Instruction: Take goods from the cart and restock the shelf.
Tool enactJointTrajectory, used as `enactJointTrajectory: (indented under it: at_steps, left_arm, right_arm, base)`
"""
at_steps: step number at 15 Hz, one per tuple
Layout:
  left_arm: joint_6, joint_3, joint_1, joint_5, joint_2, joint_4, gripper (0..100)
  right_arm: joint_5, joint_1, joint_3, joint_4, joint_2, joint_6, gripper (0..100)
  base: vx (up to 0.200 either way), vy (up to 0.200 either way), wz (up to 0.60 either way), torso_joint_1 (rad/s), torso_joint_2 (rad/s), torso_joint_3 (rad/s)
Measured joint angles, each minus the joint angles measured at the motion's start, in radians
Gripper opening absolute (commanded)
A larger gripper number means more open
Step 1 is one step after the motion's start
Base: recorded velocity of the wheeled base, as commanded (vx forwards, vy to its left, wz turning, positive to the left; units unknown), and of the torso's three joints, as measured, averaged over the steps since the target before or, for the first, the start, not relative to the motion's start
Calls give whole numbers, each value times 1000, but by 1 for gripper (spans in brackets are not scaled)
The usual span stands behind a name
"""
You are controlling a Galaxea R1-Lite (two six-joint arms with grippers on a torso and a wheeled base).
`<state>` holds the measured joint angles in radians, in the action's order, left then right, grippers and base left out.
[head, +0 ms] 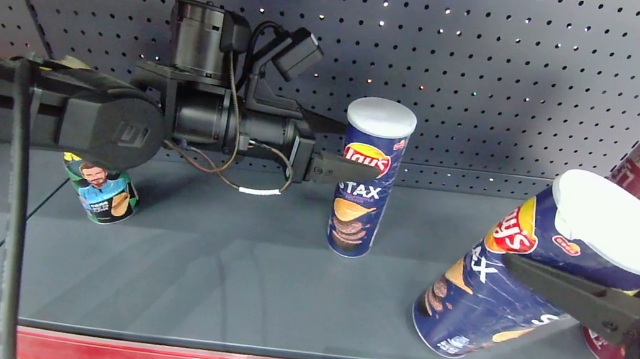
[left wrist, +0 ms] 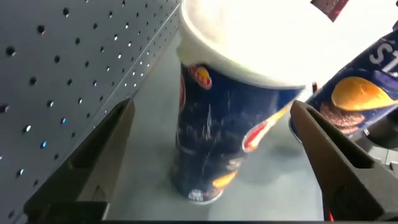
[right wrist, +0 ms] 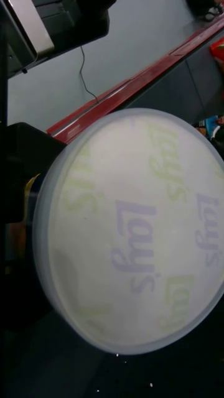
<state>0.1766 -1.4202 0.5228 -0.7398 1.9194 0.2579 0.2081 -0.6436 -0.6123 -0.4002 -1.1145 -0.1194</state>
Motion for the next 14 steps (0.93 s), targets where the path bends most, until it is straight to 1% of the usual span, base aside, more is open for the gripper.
enactJointTrajectory:
  at_steps: [2, 6, 11, 12, 14]
  left_arm:
    - [0, -19, 12, -1, 20, 0, 100]
    - [0, -27, 21, -1, 44, 1, 100]
    - [0, -54, 45, 11, 70, 1, 100]
    - [0, -62, 53, 14, 75, 1, 0]
    - [0, -73, 63, 20, 84, 0, 0]
  right_arm:
    - [0, 0, 0, 0, -1, 0, 0]
    - [0, -1, -7, 11, -1, 0, 0]
    - [0, 0, -19, 29, -1, 0, 0]
    - [0, 0, -19, 29, -1, 0, 0]
    - [0, 0, -21, 29, -1, 0, 0]
  base:
    - [0, 0, 0, 0, 0, 0]
    - [0, 0, 0, 0, 0, 0]
    - [0, 0, 0, 0, 0, 0]
    - [0, 0, 0, 0, 0, 0]
    - [0, 0, 0, 0, 0, 0]
